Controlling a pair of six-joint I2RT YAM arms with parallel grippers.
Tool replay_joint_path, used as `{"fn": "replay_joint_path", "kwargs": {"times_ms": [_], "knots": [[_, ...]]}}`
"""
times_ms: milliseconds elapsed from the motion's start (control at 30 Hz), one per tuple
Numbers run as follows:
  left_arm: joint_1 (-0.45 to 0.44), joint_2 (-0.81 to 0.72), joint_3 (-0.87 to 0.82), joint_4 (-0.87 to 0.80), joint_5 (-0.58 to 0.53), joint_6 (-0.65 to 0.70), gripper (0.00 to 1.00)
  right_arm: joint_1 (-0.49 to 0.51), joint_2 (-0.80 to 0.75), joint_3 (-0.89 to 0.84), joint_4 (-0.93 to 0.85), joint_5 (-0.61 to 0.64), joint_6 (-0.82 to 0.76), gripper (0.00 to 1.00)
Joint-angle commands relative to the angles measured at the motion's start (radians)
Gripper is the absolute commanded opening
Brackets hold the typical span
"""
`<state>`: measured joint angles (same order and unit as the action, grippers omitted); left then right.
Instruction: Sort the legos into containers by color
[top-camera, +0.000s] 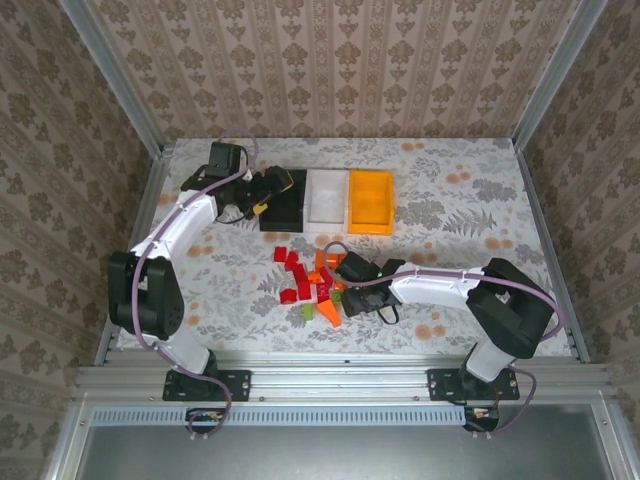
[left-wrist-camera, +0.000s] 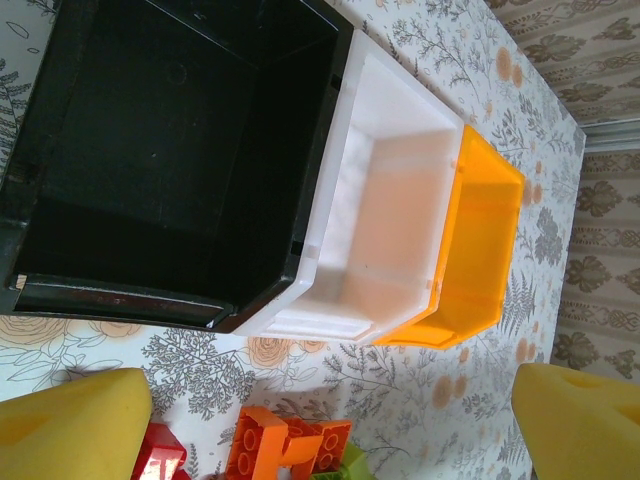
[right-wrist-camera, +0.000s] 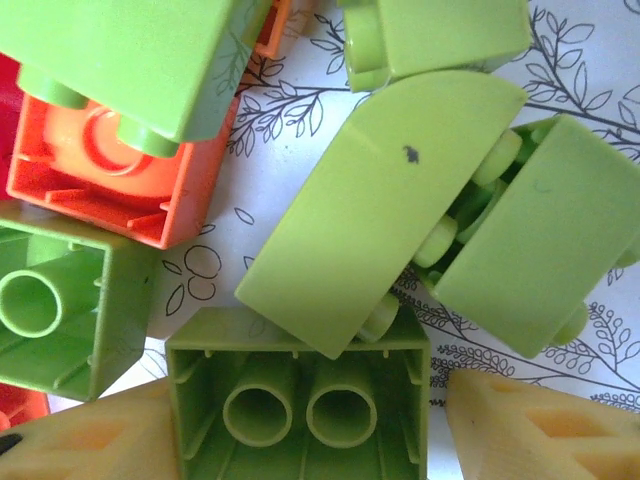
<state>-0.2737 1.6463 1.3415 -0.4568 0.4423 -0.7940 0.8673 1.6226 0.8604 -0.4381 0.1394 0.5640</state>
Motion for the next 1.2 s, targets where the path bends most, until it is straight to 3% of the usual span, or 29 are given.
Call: {"fn": "replay_joint_path", "kwargs": {"times_ms": [0, 133, 267, 567, 733, 967, 1067, 1167], "knots": [[0.002, -0.025, 0.000, 0.010, 0.017, -0.017, 0.95, 0.004, 0.002, 0.008, -0.006, 0.048, -0.025, 0.61], [0.002, -0.023, 0.001, 0.009, 0.016, -0.016, 0.95, 0.004, -0.001, 0.005, 0.007, 0.056, -0.040, 0.51], [0.002, -0.023, -0.001, 0.006, 0.013, -0.016, 0.95, 0.007, -0.039, -0.019, 0.016, 0.049, -0.035, 0.47], [0.002, -0.018, -0.004, 0.017, 0.035, -0.034, 0.95, 0.021, -0.224, -0.056, -0.088, 0.066, -0.015, 0.45], [-0.001, -0.014, -0.013, 0.042, 0.067, -0.060, 0.95, -0.011, -0.291, 0.049, -0.168, 0.163, -0.096, 0.45], [0.000, 0.002, -0.017, 0.049, 0.092, -0.077, 0.95, -0.238, -0.046, 0.354, -0.072, 0.117, -0.246, 0.44], [0.002, -0.012, -0.015, 0.047, 0.103, -0.083, 0.95, -0.288, 0.111, 0.531, -0.084, 0.186, -0.277, 0.43], [0.004, -0.038, -0.012, 0.044, 0.085, -0.072, 0.95, -0.352, 0.288, 0.713, -0.151, 0.150, -0.279, 0.43]]}}
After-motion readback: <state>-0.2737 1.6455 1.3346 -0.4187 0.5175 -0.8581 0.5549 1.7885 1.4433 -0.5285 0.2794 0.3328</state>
